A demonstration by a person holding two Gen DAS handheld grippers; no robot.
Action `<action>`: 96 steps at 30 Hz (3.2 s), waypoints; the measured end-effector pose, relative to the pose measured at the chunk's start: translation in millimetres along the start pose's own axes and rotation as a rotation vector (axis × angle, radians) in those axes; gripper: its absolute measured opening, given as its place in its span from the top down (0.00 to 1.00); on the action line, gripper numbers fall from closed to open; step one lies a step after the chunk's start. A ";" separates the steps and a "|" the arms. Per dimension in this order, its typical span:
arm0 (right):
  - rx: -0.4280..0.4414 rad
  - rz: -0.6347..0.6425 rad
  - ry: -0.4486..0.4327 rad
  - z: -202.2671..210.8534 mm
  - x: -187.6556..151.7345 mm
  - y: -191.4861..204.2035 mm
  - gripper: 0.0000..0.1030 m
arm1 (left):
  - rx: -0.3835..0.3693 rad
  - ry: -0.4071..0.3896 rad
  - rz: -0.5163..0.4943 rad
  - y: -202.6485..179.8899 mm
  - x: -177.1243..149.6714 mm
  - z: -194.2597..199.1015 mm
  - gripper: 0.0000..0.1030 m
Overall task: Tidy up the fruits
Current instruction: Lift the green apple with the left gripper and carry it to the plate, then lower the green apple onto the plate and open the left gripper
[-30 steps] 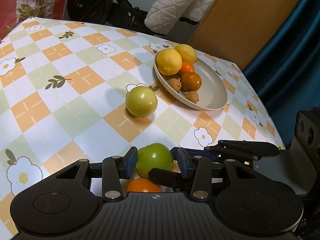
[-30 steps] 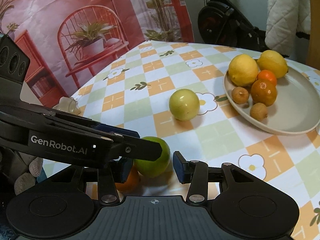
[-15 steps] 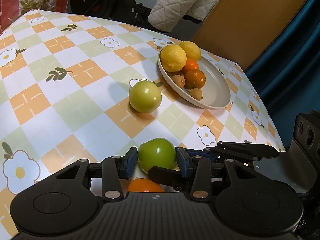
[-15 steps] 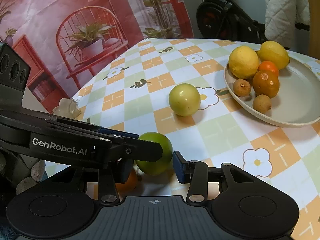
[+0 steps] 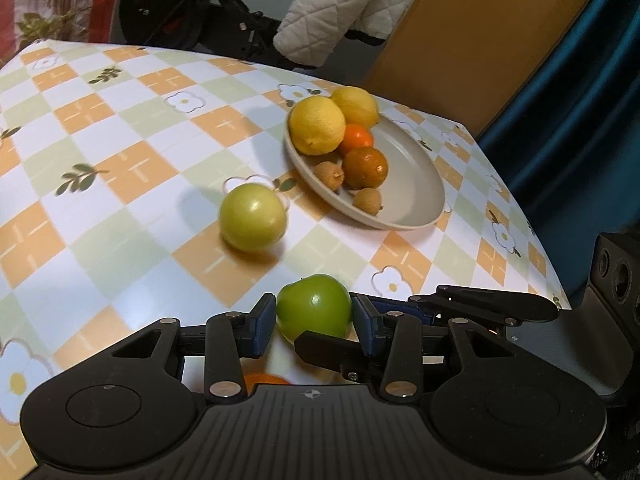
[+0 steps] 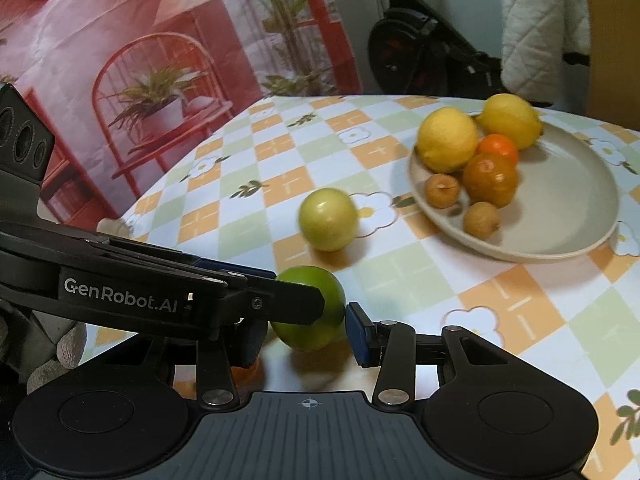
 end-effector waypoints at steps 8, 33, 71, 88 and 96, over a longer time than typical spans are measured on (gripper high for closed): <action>-0.062 -0.051 -0.060 9.9 13.2 -34.1 0.62 | -0.027 0.002 -0.079 -29.9 25.0 -22.4 0.57; -0.227 -0.065 -0.122 2.0 51.5 -131.5 0.62 | -0.075 0.034 -0.136 -75.8 86.3 -106.5 0.57; -0.325 -0.022 -0.198 -51.8 108.7 -171.2 0.63 | 0.012 -0.046 -0.125 -64.5 137.8 -132.2 0.58; -0.352 0.003 -0.216 -18.1 112.2 -157.2 0.51 | 0.043 -0.116 -0.123 -61.2 140.2 -84.7 0.57; -0.319 -0.017 -0.227 3.7 106.5 -137.6 0.51 | 0.052 -0.128 -0.144 -61.4 129.1 -53.2 0.57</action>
Point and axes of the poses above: each gripper's, at about its wrist camera, not at the fingertips, and z roughly against the way its jaws point, y to its left, x to its top, the point moved 9 cm from there along -z, roughly the way its jaws point, and after that the axes turned 9 degrees about -x, right-handed, at the moved point
